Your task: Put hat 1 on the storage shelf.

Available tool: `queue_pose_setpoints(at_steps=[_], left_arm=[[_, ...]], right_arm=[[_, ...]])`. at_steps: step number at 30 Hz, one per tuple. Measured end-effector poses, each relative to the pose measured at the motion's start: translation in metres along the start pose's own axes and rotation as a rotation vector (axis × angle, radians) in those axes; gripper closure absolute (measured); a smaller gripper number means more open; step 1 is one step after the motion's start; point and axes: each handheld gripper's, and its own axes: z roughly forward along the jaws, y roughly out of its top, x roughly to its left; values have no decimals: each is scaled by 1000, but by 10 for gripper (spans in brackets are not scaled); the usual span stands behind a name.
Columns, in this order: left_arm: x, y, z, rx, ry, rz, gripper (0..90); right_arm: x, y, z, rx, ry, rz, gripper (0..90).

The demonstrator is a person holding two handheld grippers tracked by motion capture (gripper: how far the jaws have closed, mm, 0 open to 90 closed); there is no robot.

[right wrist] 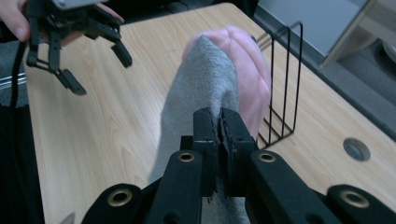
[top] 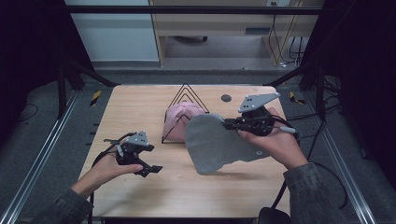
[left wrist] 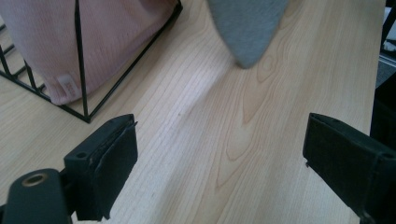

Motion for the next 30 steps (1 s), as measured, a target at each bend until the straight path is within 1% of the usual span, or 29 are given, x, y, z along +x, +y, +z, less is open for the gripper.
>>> queue_pose_setpoints(at_steps=[4, 9, 15, 18, 23, 26, 27, 29, 30], left_arm=[[-1, 6, -2, -13, -4, 11, 98], [0, 14, -6, -33, 0, 18, 100], [2, 18, -9, -54, 8, 17, 102], [2, 21, -12, -77, 12, 19, 106], [2, 28, -17, -114, 20, 33, 124], [4, 31, -18, -148, 16, 19, 145], [6, 33, -18, -152, 14, 16, 154], [9, 35, -17, -142, 18, 26, 180], [10, 36, -17, -150, 17, 18, 186]], right_arm=[[4, 15, 2, -20, 12, -21, 865], [9, 30, 6, -39, 32, -49, 865], [17, 45, 15, -55, 60, -76, 865], [20, 51, 18, -64, 73, -85, 865], [25, 61, 22, -81, 94, -96, 864], [28, 67, 24, -89, 102, -105, 865], [29, 68, 25, -92, 106, -105, 864], [31, 71, 26, -96, 114, -107, 865], [31, 72, 27, -98, 113, -108, 864]])
